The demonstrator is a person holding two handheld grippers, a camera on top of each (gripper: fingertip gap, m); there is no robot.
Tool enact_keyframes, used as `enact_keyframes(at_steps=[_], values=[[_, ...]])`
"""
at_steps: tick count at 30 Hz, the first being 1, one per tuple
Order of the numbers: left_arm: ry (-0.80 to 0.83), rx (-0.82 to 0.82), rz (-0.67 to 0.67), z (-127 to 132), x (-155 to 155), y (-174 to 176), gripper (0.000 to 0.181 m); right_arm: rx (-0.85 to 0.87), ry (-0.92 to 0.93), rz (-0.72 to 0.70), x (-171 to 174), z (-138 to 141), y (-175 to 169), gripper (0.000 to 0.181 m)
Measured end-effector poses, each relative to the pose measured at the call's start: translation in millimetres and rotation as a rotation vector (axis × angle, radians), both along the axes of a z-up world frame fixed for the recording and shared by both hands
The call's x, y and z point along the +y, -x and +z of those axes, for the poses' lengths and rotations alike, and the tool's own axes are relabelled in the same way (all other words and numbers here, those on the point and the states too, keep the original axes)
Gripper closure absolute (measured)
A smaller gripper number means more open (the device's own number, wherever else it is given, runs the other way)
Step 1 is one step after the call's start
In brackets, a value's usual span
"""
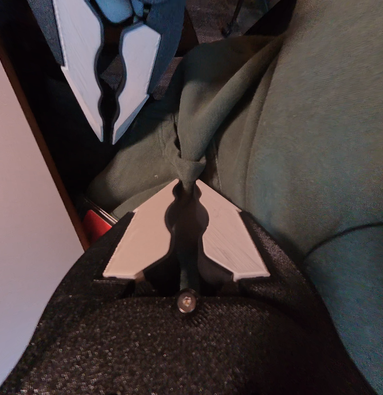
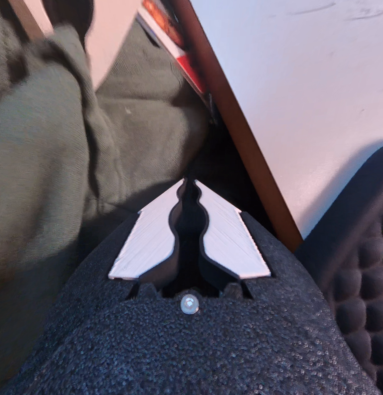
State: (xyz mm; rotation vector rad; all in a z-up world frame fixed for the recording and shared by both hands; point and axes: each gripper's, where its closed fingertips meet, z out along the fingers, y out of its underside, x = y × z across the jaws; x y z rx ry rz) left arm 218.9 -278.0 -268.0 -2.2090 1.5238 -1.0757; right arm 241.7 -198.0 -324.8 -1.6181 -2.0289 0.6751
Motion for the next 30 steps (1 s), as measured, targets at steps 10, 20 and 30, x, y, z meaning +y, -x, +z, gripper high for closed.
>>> enact_keyframes(at_steps=[10,20,30], values=[[0.023,-0.041,0.015,18.1,-13.5,14.8,0.174,-0.056,-0.027,0.033,-12.2,-19.1,4.4,0.168],[0.0,-0.052,0.025,18.7,-14.6,16.7,0.174,-0.154,0.017,-0.015,-10.4,-36.8,4.0,0.171],[-0.016,-0.089,0.075,18.0,-10.9,17.5,0.173,-0.046,-0.043,0.037,-7.2,-12.2,0.9,0.177]])
